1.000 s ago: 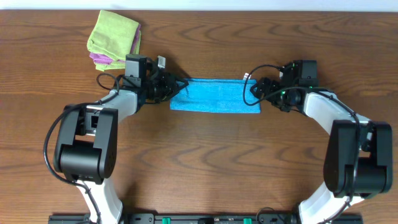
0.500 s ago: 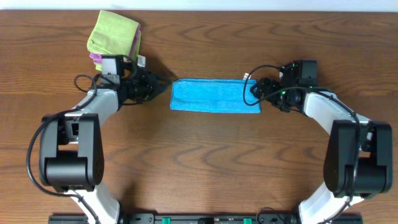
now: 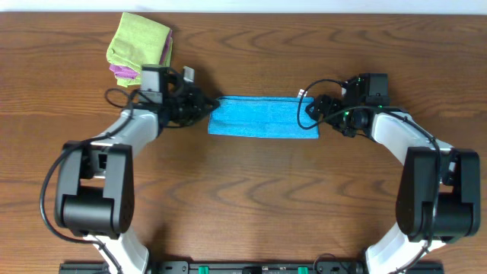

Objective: Fold the cloth
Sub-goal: 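Hold both strip ends and push them toward each other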

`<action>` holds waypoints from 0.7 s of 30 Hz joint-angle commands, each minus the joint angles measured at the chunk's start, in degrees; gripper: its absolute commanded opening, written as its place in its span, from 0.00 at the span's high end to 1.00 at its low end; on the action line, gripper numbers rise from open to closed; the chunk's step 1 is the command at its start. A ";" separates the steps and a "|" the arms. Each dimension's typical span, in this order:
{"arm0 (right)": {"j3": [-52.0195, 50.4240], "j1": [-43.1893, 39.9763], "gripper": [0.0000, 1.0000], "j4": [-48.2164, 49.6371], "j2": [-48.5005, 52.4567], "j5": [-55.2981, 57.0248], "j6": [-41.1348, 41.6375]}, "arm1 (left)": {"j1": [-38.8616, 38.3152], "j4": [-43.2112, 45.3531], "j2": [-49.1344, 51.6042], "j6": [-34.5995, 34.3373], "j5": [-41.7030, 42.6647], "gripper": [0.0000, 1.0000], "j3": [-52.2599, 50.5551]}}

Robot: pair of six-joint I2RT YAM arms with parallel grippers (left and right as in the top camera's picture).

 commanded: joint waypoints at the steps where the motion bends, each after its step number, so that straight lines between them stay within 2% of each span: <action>1: -0.50 -0.04 0.03 -1.60 1.97 1.36 -0.13 | -2.40 -0.24 -1.11 0.63 -7.13 0.94 0.22; 13: -0.50 0.20 0.01 -2.62 1.99 0.39 -0.13 | -5.86 -1.38 2.01 1.25 -19.61 0.95 0.22; 21: -0.50 0.46 0.01 -2.49 1.99 0.15 -0.11 | -6.16 -1.16 5.46 1.03 -20.63 0.94 0.22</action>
